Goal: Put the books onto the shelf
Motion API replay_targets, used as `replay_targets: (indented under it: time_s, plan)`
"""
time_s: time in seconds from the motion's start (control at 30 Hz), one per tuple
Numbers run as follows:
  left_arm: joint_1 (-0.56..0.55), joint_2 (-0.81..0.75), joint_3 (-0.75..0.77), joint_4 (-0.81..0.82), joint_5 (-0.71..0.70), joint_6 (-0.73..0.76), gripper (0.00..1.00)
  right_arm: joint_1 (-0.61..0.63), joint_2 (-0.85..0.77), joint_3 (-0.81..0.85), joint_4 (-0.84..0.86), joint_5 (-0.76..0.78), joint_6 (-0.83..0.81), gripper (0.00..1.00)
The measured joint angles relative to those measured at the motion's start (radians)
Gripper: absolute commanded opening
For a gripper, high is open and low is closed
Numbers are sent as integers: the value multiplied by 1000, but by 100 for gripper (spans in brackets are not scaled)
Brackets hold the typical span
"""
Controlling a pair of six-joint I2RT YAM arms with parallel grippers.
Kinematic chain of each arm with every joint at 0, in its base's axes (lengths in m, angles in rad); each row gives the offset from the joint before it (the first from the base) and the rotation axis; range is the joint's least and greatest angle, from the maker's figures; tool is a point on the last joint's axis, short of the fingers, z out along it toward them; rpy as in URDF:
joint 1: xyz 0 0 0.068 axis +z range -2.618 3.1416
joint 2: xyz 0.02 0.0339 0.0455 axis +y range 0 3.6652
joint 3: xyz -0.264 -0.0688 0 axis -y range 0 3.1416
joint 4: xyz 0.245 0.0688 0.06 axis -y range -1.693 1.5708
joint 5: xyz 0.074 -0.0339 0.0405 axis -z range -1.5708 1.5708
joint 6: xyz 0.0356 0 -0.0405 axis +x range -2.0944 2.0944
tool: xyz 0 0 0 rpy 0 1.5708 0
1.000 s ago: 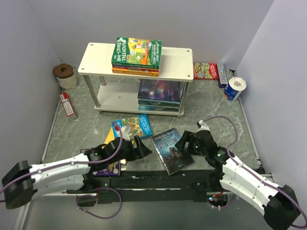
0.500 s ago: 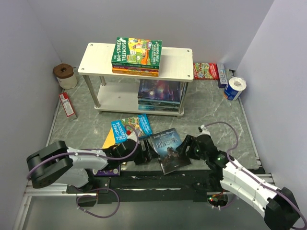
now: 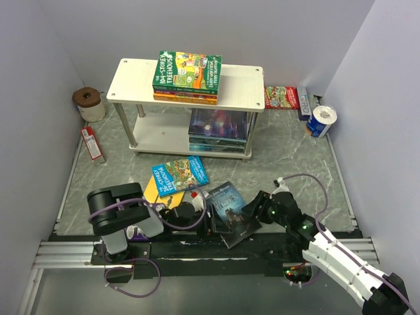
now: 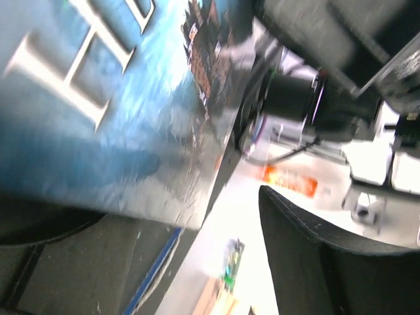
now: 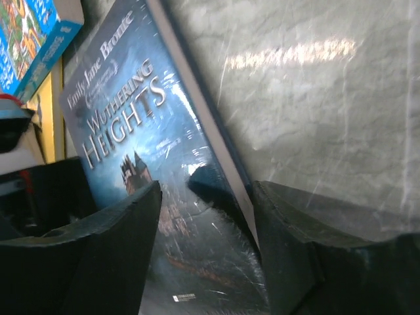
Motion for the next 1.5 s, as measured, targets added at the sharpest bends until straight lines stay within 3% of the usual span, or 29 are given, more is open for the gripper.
replay_targets:
  time_s: [0.17,0.37,0.4,0.47,0.5,0.57,0.6,0.67,0.83,0.97,1.1,1.23,1.5]
  plan:
    - [-13,50,-54,129,21,-68,74,28,-27,-8,-35,-50,32,53]
    - [-32,24,-100,140,-45,-91,59,93,-95,-7,-129,-106,66,50]
    - [-38,13,-103,121,-60,-88,47,98,-105,-7,-139,-112,70,50]
    - [-49,-9,-106,84,-87,-83,35,108,-118,-7,-154,-125,80,50]
    - [-55,-20,-111,64,-96,-74,23,110,-119,-7,-157,-130,84,50]
    - [-65,-51,-121,55,-110,-83,12,116,-119,-7,-161,-138,88,50]
    - [-66,-74,-123,71,-117,-87,1,116,-119,-7,-161,-138,89,51]
    - [-66,-111,-123,64,-133,-82,1,116,-121,-6,-161,-138,93,53]
    - [-78,-178,-151,43,-152,-35,1,122,-144,10,-199,-146,92,74]
    - [-107,-361,-208,-66,-204,12,1,124,-232,114,-278,-98,84,84]
    - [-214,-705,-204,-359,-388,51,1,124,-359,244,-278,-21,108,85]
    - [-350,-974,-177,-478,-644,102,1,124,-419,251,-217,-4,164,85]
    - [-389,-1021,-123,-400,-1032,265,1,125,-381,167,-47,-58,244,85]
